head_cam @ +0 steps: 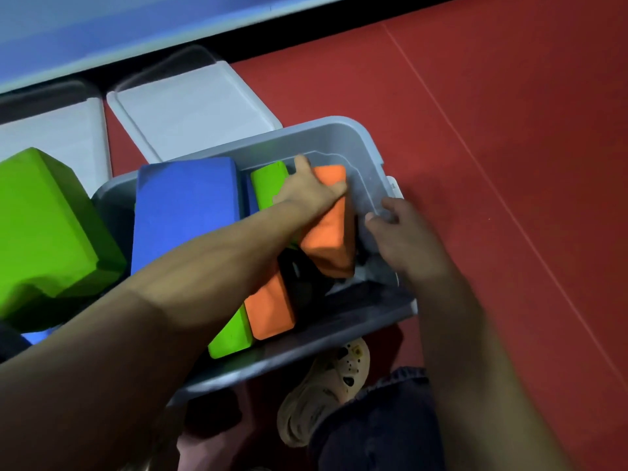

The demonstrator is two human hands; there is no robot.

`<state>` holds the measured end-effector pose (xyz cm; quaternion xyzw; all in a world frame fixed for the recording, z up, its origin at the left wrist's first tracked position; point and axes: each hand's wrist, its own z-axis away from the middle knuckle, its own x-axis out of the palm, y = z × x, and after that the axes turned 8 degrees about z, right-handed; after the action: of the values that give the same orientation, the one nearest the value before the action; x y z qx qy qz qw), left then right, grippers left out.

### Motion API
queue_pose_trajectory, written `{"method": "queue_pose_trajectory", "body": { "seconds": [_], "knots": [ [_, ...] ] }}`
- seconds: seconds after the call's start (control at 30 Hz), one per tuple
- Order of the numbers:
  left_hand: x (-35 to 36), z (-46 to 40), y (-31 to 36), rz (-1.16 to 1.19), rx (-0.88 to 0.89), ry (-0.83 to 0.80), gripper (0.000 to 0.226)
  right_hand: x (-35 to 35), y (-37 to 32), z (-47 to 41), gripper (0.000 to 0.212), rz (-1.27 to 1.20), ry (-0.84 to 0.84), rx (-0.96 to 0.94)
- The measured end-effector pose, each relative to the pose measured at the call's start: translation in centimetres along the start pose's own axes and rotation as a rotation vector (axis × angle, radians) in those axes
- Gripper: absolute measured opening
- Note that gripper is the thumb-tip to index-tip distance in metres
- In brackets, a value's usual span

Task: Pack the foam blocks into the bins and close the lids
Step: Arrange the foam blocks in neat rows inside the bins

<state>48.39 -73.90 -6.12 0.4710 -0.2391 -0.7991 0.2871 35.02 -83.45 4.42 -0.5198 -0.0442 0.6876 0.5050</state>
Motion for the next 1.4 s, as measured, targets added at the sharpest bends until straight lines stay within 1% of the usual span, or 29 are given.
{"method": "queue_pose_trajectory", "body": {
  "seconds": [0.1,0.23,0.33,0.37,0.4,0.47,0.53,0.6,0.63,0.67,0.73,0.77,0.8,0.87,0.93,0.97,1.03,1.07,1.1,1.17,1.23,1.33,1.4],
  "knots": [
    [-1.0,-1.9,0.6,0.013,-0.06,-0.011,0.082,-0.1,0.0,-0.1,0.031,0.003,0.016,-0.013],
    [-2.6,-4.2,1.5,-0.018,-0.046,0.053,0.078,0.3,0.0,-0.6,0.038,-0.001,-0.025,-0.005],
    [-2.4,-5.0,1.7,-0.014,-0.077,0.012,0.085,0.5,-0.1,-0.8,0.037,0.024,-0.022,-0.014],
    [-2.0,-4.9,1.4,-0.058,-0.086,-0.01,0.084,0.6,-0.1,-0.8,0.035,0.029,-0.016,-0.023],
    [-1.7,-4.6,1.1,-0.149,-0.069,-0.026,0.079,0.6,-0.2,-0.8,0.034,0.033,-0.01,-0.031],
    [-1.1,-3.9,0.1,-0.341,0.062,-0.038,0.059,0.7,-0.3,-0.9,0.037,0.048,-0.007,-0.037],
    [-0.9,-3.4,-1.0,-0.412,0.208,-0.027,0.043,0.9,-0.3,-1.1,0.042,0.059,-0.01,-0.044],
    [-1.0,-2.8,-1.8,-0.445,0.295,-0.001,0.039,1.0,-0.2,-1.3,0.044,0.058,-0.013,-0.05],
    [-1.1,-2.2,-2.0,-0.486,0.34,-0.005,0.041,1.0,-0.1,-1.3,0.045,0.053,-0.017,-0.046],
    [-1.1,-1.6,-2.3,-0.548,0.392,-0.045,0.049,1.1,-0.1,-1.4,0.046,0.051,-0.02,-0.038],
    [-1.1,0.0,-3.3,-0.676,0.469,-0.242,0.077,1.1,0.0,-1.4,0.048,0.059,-0.018,-0.025],
    [-1.2,0.5,-3.9,-0.739,0.475,-0.344,0.091,1.1,0.0,-1.4,0.048,0.067,-0.016,-0.023],
    [-1.3,0.8,-4.6,-0.805,0.465,-0.412,0.101,1.1,-0.1,-1.4,0.047,0.075,-0.019,-0.028],
    [-1.4,0.6,-5.8,-0.875,0.43,-0.452,0.108,1.2,-0.4,-1.3,0.044,0.09,-0.031,-0.05],
    [-1.6,0.3,-6.1,-0.827,0.432,-0.409,0.108,1.2,-0.5,-1.2,0.041,0.083,-0.042,-0.061],
    [-1.6,0.1,-5.9,-0.737,0.416,-0.38,0.109,1.3,-0.5,-1.1,0.04,0.069,-0.048,-0.058],
    [-1.7,-0.4,-4.6,-0.461,0.289,-0.314,0.111,1.3,-0.4,-1.0,0.039,0.038,-0.054,-0.046],
    [-1.9,-0.6,-3.8,-0.334,0.207,-0.269,0.106,1.3,-0.3,-1.0,0.037,0.032,-0.056,-0.044],
    [-2.2,-1.0,-3.0,-0.259,0.13,-0.214,0.095,1.5,-0.2,-1.1,0.038,0.03,-0.059,-0.038],
    [-2.8,-1.8,-2.2,-0.234,0.001,-0.109,0.068,1.7,-0.1,-1.3,0.043,0.016,-0.072,-0.018],
    [-3.3,-2.5,-2.6,-0.216,-0.065,-0.069,0.05,1.9,-0.2,-1.4,0.046,-0.041,-0.096,0.005],
    [-3.4,-2.7,-3.1,-0.154,-0.098,-0.055,0.04,2.0,-0.3,-1.4,0.048,-0.093,-0.13,0.026],
    [-3.0,-2.3,-2.9,-0.126,-0.114,-0.033,0.041,2.2,-0.3,-1.5,0.05,-0.085,-0.142,0.038]
  ]
}}
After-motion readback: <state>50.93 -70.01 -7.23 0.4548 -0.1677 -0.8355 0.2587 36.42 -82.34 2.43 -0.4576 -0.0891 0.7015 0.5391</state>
